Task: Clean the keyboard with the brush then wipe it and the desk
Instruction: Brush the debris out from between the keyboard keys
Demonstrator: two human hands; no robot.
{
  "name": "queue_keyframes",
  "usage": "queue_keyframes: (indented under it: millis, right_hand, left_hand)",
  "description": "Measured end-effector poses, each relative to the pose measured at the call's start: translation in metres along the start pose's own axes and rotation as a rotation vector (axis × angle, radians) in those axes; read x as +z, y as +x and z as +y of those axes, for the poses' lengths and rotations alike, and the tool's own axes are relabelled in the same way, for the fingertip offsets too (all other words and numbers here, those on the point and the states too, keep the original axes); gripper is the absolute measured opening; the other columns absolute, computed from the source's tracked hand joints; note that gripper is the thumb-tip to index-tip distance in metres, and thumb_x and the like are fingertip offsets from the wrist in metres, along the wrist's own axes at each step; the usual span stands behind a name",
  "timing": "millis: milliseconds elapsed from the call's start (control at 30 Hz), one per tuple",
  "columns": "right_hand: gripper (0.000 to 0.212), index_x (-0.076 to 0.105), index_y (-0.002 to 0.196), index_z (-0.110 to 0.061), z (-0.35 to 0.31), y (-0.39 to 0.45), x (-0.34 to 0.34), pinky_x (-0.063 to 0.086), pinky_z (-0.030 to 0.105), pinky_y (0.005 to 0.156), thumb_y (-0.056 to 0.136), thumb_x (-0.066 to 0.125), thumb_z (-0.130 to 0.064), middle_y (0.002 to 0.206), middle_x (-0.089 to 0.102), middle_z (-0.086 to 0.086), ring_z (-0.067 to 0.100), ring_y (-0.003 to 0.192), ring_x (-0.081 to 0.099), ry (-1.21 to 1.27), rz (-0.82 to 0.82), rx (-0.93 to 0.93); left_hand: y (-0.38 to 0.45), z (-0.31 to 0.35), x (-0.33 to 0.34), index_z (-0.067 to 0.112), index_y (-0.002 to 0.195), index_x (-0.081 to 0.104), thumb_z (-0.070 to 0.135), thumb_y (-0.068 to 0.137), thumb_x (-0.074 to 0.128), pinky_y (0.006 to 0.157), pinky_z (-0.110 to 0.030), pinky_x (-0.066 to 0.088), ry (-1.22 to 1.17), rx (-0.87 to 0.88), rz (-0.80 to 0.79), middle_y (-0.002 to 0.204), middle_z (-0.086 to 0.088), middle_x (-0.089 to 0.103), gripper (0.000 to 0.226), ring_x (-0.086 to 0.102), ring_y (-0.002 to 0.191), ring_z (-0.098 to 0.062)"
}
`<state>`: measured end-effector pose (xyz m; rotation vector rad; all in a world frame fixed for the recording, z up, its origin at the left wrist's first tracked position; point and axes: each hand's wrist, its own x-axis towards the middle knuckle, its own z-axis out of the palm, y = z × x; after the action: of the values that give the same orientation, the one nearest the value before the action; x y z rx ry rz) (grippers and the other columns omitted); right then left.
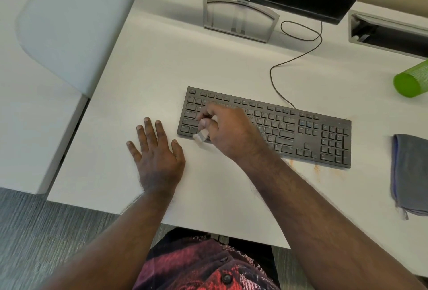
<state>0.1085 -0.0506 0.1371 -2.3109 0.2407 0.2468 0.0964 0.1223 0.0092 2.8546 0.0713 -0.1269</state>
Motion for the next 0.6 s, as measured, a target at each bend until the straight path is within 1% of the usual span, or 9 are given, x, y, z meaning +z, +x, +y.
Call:
queue_keyframes:
  millis: [67,167,233,300,333,367,433,500,600]
  right_hand:
    - [0.011,0.064,0.098,-0.033,0.004,-0.001,-0.008,0.046,0.019,0.052,0.098,0.054,-0.027,0.086,0.071,-0.014,-0.007,0.062,0.059,0.002,0.050,-0.001]
    - [0.011,0.064,0.099,-0.030,0.012,-0.005,-0.018,0.041,0.018,0.052,0.099,0.055,-0.025,0.089,0.070,-0.012,-0.003,0.061,0.057,0.049,0.181,-0.065]
    - [0.011,0.065,0.097,-0.031,0.020,-0.011,-0.020,0.038,0.018,0.051,0.098,0.056,-0.024,0.089,0.070,-0.013,-0.007,0.056,0.054,0.037,0.140,-0.044]
    - [0.011,0.065,0.094,-0.034,0.029,-0.014,-0.022,0.043,0.022,0.053,0.097,0.058,-0.026,0.090,0.070,-0.015,-0.007,0.055,0.054,0.006,0.073,0.005]
    - [0.011,0.065,0.094,-0.036,0.032,-0.015,-0.026,0.048,0.024,0.057,0.096,0.059,-0.027,0.090,0.071,-0.016,-0.005,0.060,0.057,0.004,0.069,0.027]
    - [0.012,0.065,0.093,-0.037,0.035,-0.014,-0.031,0.051,0.026,0.060,0.096,0.060,-0.027,0.089,0.071,-0.016,-0.003,0.066,0.060,0.012,0.087,0.043]
    - [0.012,0.065,0.093,-0.036,0.040,-0.013,-0.044,0.049,0.020,0.060,0.095,0.061,-0.025,0.087,0.072,-0.017,-0.004,0.070,0.061,0.048,0.161,0.052]
    - [0.010,0.066,0.092,-0.033,0.044,-0.012,-0.055,0.049,0.021,0.064,0.095,0.062,-0.024,0.086,0.072,-0.019,-0.004,0.073,0.062,0.048,0.235,0.052]
    - [0.012,0.065,0.091,-0.035,0.050,-0.011,-0.059,0.049,0.024,0.060,0.095,0.062,-0.025,0.085,0.070,-0.019,-0.003,0.062,0.057,-0.026,0.221,0.058]
  left_hand:
    - [0.000,0.000,0.000,0.012,0.163,0.017,0.042,0.096,0.024,0.125,-0.057,-0.002,0.006,0.001,-0.003,0.172,-0.008,0.003,0.073,0.001,0.158,-0.028]
    - [0.001,0.000,0.001,0.013,0.163,0.016,0.042,0.097,0.024,0.125,-0.057,-0.002,0.005,-0.001,-0.010,0.172,-0.008,0.003,0.073,0.000,0.158,-0.027]
    - [0.001,0.000,0.001,0.013,0.163,0.015,0.042,0.097,0.025,0.125,-0.057,-0.002,0.004,0.001,-0.011,0.172,-0.008,0.002,0.073,0.000,0.158,-0.027]
    - [0.001,-0.001,0.000,0.013,0.163,0.015,0.042,0.097,0.025,0.125,-0.057,-0.003,0.004,0.004,-0.011,0.172,-0.008,0.002,0.073,0.000,0.158,-0.027]
    - [0.000,-0.001,0.000,0.012,0.163,0.015,0.042,0.097,0.025,0.125,-0.057,-0.003,0.004,0.005,-0.010,0.172,-0.008,0.002,0.073,-0.001,0.158,-0.027]
    - [0.000,-0.001,0.000,0.012,0.163,0.015,0.042,0.097,0.024,0.125,-0.057,-0.003,0.006,0.005,-0.008,0.172,-0.008,0.002,0.073,-0.001,0.158,-0.027]
    - [0.000,-0.001,0.001,0.012,0.163,0.016,0.041,0.098,0.025,0.125,-0.056,-0.003,0.007,0.005,0.001,0.172,-0.008,0.002,0.072,0.000,0.158,-0.027]
    - [0.000,-0.001,0.001,0.012,0.163,0.017,0.041,0.098,0.026,0.125,-0.057,-0.002,0.001,0.003,0.008,0.172,-0.008,0.004,0.072,0.001,0.158,-0.027]
    - [0.000,-0.001,0.002,0.012,0.163,0.018,0.041,0.098,0.026,0.125,-0.058,-0.001,0.001,0.003,0.007,0.172,-0.009,0.004,0.072,0.002,0.158,-0.028]
